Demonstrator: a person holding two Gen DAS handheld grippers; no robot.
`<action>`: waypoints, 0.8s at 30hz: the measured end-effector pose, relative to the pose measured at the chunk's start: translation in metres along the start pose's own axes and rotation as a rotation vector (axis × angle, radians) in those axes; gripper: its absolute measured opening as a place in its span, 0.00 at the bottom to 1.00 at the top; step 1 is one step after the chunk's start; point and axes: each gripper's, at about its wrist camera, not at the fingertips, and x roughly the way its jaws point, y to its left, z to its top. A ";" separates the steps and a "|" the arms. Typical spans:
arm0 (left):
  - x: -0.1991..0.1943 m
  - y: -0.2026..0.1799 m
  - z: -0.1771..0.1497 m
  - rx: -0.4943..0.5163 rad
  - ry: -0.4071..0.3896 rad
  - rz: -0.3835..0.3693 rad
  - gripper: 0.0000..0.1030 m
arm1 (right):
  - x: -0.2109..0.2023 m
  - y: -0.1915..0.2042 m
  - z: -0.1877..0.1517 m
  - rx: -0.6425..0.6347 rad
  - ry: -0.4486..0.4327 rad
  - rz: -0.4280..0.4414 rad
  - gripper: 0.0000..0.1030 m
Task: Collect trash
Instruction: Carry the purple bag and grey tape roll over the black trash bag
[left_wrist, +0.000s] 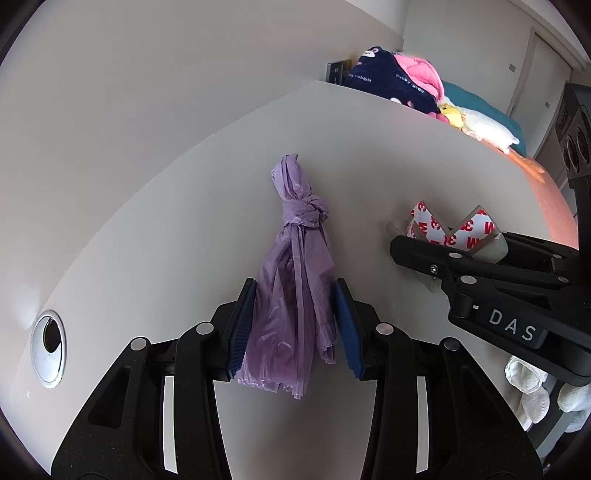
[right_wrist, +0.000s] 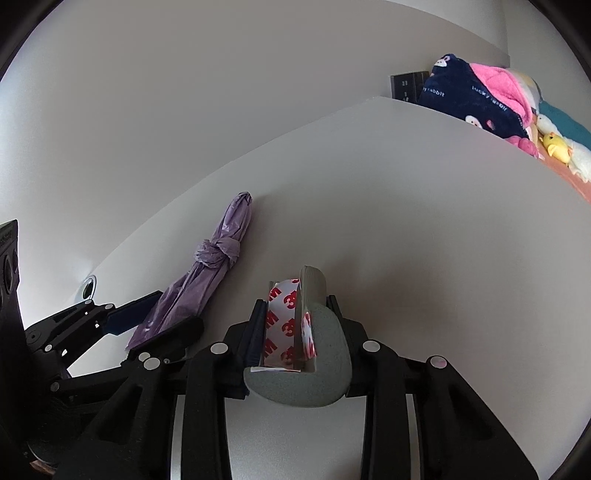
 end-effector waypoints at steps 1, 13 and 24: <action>-0.001 0.001 0.000 -0.006 0.000 -0.006 0.38 | -0.003 -0.001 -0.002 0.002 -0.007 -0.004 0.33; -0.021 -0.020 0.007 0.028 -0.060 -0.073 0.08 | -0.056 -0.023 -0.010 0.049 -0.077 -0.020 0.33; -0.049 -0.056 -0.006 0.056 -0.092 -0.109 0.08 | -0.106 -0.042 -0.024 0.092 -0.126 -0.027 0.33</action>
